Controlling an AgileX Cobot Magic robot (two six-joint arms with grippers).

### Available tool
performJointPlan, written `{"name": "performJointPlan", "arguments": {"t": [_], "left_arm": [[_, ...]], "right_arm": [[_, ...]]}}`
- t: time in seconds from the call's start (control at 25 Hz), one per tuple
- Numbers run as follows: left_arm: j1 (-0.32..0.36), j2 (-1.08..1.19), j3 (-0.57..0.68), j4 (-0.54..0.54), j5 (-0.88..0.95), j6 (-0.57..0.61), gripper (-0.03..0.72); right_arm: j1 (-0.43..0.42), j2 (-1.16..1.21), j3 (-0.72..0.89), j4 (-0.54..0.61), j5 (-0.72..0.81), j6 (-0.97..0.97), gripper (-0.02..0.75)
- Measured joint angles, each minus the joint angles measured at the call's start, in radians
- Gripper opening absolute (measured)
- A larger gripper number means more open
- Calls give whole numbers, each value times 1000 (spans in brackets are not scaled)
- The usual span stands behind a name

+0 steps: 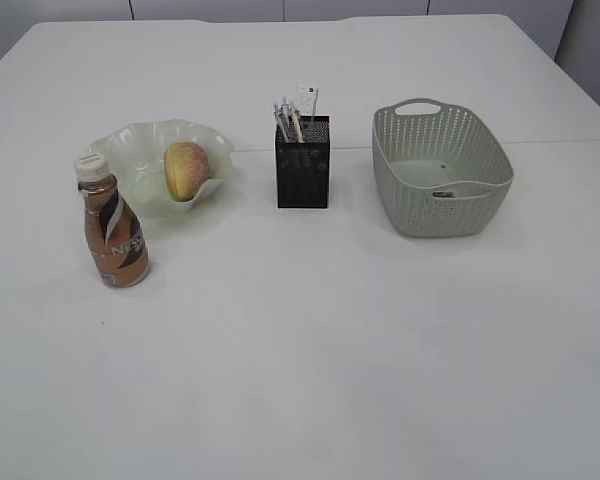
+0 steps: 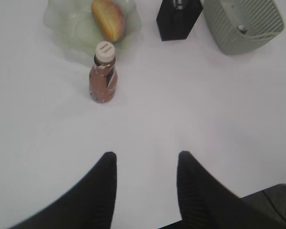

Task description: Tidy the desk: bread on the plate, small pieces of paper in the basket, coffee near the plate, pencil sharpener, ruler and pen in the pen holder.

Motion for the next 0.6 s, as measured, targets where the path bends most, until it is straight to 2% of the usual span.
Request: {"name": "performJointPlan", "arguments": {"t": [0.16, 0.24, 0.6], "left_arm": [[0, -118, -1, -44, 11, 0, 308], [0, -169, -1, -46, 13, 15, 307], [0, -443, -7, -18, 17, 138, 307]], "right_arm": [[0, -87, 0, 3, 168, -32, 395], [0, -146, 13, 6, 196, -75, 395], [0, -602, 253, 2, 175, -147, 395]]}}
